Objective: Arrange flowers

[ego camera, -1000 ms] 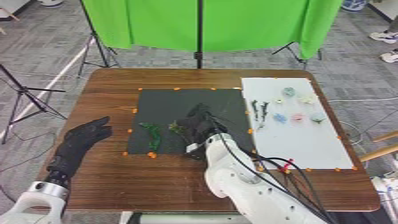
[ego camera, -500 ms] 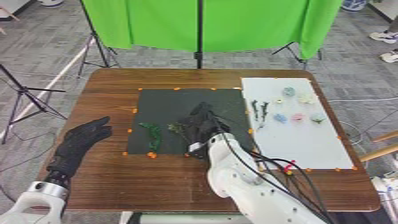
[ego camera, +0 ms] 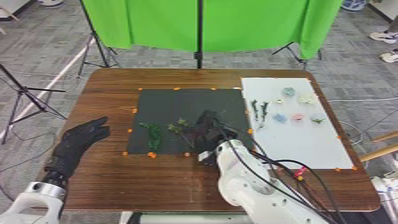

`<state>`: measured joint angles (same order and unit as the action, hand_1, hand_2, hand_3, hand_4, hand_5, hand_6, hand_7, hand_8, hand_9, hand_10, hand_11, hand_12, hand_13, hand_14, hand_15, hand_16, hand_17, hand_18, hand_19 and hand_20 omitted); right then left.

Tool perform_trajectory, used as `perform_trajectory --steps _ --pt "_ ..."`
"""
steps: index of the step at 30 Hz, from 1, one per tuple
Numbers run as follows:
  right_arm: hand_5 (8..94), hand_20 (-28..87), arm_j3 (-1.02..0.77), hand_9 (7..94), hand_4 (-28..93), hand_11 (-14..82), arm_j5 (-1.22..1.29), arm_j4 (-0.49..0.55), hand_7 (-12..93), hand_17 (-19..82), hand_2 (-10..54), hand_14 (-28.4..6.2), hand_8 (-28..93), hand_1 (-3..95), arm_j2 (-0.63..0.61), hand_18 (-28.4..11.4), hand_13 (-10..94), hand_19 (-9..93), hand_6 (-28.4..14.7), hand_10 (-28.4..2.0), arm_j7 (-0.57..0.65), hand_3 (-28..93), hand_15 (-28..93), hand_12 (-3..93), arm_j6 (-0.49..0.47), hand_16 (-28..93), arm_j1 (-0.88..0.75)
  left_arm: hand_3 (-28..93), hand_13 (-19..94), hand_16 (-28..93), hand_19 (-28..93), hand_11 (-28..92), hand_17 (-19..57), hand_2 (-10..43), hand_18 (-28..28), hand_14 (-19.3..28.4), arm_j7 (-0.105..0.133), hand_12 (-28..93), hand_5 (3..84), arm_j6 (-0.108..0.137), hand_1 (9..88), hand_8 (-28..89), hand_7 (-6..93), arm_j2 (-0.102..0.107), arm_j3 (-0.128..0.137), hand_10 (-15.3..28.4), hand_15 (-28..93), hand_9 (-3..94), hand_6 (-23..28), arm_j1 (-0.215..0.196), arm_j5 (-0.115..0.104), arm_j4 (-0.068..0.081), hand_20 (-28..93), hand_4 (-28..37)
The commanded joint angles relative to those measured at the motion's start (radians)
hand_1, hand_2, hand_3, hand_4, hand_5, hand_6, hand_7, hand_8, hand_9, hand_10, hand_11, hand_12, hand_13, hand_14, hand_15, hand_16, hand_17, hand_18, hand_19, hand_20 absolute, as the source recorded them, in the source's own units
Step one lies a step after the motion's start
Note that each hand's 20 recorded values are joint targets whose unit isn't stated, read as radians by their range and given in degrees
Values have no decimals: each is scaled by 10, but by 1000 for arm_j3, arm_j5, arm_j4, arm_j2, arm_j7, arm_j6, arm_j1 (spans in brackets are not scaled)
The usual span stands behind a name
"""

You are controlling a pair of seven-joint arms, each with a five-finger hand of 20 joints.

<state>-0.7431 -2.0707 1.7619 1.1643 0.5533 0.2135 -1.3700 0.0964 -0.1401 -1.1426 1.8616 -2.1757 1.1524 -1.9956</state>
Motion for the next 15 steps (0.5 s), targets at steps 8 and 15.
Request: perform_trajectory --steps 8,15 --pt "827 532 26 923 -87 375 24 56 342 709 -95 -31 -78 297 -7 -130 937 932 -42 -134 -22 615 630 283 -41 256 -28 648 355 14 85 155 97 23 128 186 -16 111 435 -12 262 -52 78 -9 6 145 130 422 60 -14 4 -2 191 -213" --pt "828 533 -42 921 -89 376 -14 70 341 708 -95 -31 -77 297 -8 -131 937 932 -42 -133 -14 615 630 284 -13 255 -39 648 355 14 84 154 97 24 128 186 -19 111 435 -17 262 -52 77 -9 6 145 130 423 60 -12 3 -1 191 -213"
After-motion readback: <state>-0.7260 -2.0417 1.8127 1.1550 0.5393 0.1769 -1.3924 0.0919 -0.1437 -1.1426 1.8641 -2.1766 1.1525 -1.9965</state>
